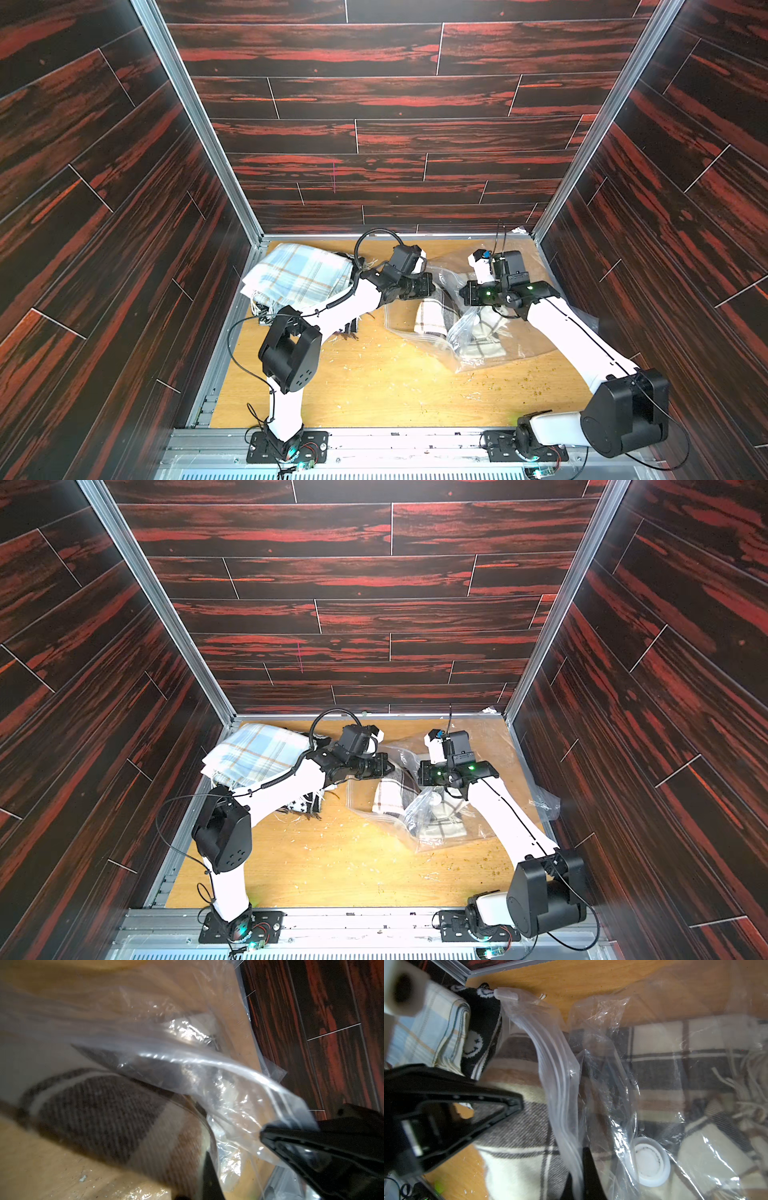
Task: Take the scarf out of the vacuum bag
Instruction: Take out the scarf from the vacuum bag.
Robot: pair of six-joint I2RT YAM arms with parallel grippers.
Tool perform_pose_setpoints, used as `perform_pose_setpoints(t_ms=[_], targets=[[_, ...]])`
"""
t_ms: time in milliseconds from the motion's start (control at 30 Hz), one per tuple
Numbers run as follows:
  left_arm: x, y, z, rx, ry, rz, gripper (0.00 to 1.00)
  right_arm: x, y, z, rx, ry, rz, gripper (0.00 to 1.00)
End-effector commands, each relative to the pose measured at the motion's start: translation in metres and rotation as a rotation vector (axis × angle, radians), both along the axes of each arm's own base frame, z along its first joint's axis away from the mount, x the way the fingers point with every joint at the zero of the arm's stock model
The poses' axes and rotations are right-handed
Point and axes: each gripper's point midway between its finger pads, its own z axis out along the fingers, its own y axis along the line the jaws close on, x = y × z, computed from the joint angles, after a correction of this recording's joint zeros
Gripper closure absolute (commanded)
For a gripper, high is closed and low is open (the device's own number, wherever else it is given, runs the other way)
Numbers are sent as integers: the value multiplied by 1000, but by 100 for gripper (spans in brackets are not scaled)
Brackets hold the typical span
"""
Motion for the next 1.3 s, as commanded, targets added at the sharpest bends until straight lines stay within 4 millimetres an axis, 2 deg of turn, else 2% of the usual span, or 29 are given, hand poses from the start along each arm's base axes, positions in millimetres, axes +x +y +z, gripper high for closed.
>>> perform_pose_setpoints(t_ms=[0, 167, 367, 633, 833, 1267], targets=[[4, 3, 38, -25, -60, 14, 100, -1, -4, -12, -19, 25, -10, 100], [4, 3, 46, -6, -53, 5, 100, 4, -4, -15, -15, 30, -26, 100], [-5, 18, 55, 106, -57, -27, 100, 9, -3, -16, -15, 22, -31, 100], [-16, 48, 68, 263, -85, -58, 100, 19, -4, -20, -22, 19, -61, 100], [-14, 75, 77, 319, -83, -50, 100, 24, -2, -23, -10, 14, -63, 100], [-3, 119, 124, 326, -124, 5, 100, 33, -2, -33, -27, 22, -69, 100]])
